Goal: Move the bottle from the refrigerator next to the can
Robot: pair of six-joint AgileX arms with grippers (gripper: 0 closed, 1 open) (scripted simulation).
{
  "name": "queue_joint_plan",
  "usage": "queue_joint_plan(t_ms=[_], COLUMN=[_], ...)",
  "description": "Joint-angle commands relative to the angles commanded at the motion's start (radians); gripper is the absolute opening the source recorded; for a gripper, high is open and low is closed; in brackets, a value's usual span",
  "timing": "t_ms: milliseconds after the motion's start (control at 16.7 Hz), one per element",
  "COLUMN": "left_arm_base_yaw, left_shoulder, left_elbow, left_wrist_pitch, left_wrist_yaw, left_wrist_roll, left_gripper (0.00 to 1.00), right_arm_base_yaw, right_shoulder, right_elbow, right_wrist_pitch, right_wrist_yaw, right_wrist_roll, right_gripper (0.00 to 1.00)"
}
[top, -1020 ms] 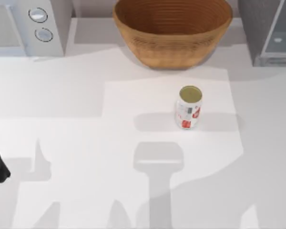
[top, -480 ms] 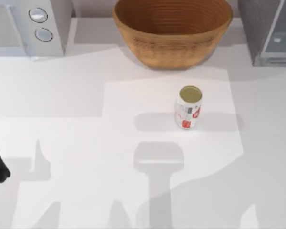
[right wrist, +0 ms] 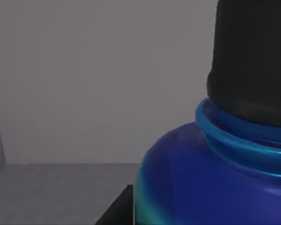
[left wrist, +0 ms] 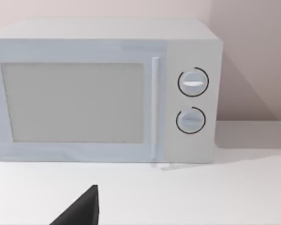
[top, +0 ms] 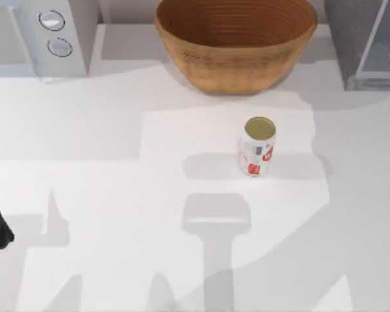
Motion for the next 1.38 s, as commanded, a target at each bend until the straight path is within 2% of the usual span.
queue_joint_plan(t_ms=[480, 1020, 1380], left_arm_base_yaw=[0.000, 0.000, 0.000], left_shoulder=[0.000, 0.000, 0.000], left_elbow=[0.000, 0.000, 0.000], left_wrist_pitch=[0.000, 0.000, 0.000], left_wrist_yaw=[0.000, 0.000, 0.000], left_wrist_roll=[0.000, 0.000, 0.000], left_gripper=[1.00, 1.00, 1.00], right_arm_base_yaw=[-0.009, -0.083, -0.100], right_shoulder=[-0.041, -0.334, -0.400], right_elbow=[-0.037, -0.539, -0.624], right_wrist_pitch=[0.002, 0.181, 0.222], right_wrist_yaw=[-0.006, -0.088, -0.106], right_wrist_roll=[0.001, 0.001, 0.001], right_gripper=[0.00, 0.00, 0.00])
